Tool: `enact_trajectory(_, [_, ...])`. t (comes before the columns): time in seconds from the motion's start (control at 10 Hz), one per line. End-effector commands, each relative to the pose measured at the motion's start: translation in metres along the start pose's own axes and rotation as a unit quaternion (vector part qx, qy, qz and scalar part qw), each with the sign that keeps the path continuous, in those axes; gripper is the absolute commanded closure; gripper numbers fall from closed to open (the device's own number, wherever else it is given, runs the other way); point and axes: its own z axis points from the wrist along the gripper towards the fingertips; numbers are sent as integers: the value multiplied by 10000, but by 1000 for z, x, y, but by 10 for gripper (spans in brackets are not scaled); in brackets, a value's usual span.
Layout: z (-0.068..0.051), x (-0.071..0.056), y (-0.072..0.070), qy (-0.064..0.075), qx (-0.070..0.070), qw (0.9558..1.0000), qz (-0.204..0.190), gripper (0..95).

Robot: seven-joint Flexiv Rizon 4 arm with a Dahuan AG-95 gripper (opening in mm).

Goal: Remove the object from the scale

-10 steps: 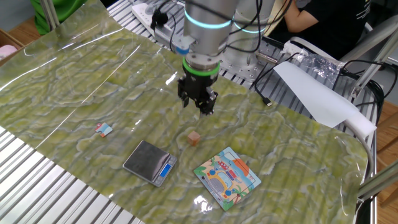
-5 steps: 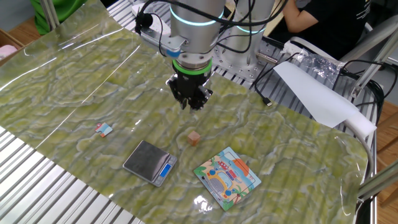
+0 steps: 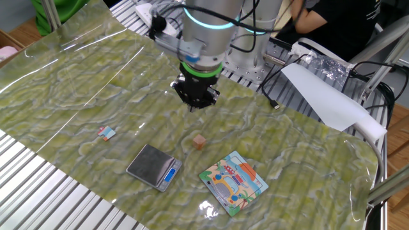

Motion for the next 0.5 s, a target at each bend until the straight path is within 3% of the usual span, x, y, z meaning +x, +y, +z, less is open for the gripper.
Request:
enact_trajectory(0.1, [-1, 2, -1, 77, -192, 9930, 1159, 950])
enact_trajectory(0.2, [-1, 2, -1, 90, -195, 9901, 1384, 950])
enact_trajectory(0.3, [-1, 2, -1, 232, -196, 9846, 1720, 950])
enact_trajectory(0.4, [0, 2, -1, 520, -273, 9833, 1722, 950])
enact_trajectory(0.5, [0, 2, -1, 719, -457, 9820, 1687, 950])
